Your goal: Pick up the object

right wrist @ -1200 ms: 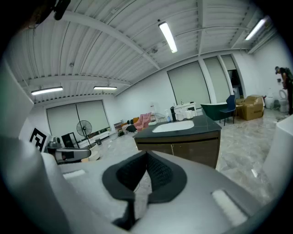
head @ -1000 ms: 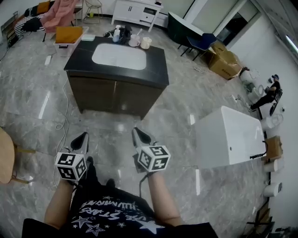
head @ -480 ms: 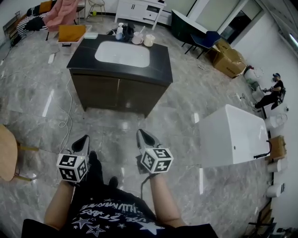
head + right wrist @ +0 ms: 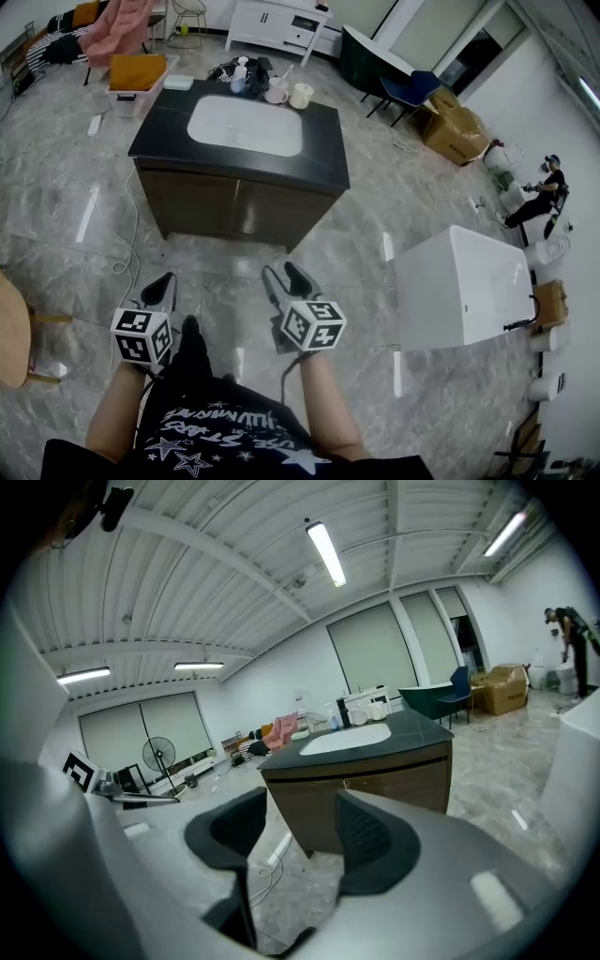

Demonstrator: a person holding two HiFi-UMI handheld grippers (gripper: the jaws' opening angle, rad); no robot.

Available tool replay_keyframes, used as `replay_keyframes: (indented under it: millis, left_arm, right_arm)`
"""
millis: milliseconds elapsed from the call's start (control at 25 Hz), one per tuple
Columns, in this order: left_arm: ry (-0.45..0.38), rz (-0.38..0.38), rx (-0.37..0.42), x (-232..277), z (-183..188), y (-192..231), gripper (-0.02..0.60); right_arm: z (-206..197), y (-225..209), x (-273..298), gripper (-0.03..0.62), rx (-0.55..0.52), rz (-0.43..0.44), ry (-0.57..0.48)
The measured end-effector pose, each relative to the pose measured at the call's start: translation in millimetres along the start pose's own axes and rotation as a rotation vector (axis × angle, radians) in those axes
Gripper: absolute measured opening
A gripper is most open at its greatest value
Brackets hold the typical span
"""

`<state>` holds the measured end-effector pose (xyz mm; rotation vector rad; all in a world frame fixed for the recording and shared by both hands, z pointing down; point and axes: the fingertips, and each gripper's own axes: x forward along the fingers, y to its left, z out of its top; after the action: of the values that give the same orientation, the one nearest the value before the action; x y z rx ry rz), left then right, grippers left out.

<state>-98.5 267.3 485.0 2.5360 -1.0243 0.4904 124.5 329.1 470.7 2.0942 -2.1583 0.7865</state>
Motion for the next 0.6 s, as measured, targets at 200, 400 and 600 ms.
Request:
replay_keyframes:
  millis: [200,400,600]
  left_arm:
    - [-0.013,-0.016,0.02,41.6,38.8,41.2,0.009]
    - [-0.021,-0.027,0.008,79.8,70.2,88.0,0.009]
    - [-0.021,-0.047,-0.001,105.0,93.9,133.1,0.009]
  right_arm:
    - [32.4,-2.2,59.1,0.247,0.004,-0.005,0.006]
    - [64.3,1.1,122.0,0.247,0.006,-0.017,-0.002]
    - [81.3,14.6,169.8,0.247,0.005,-0.032,0.0]
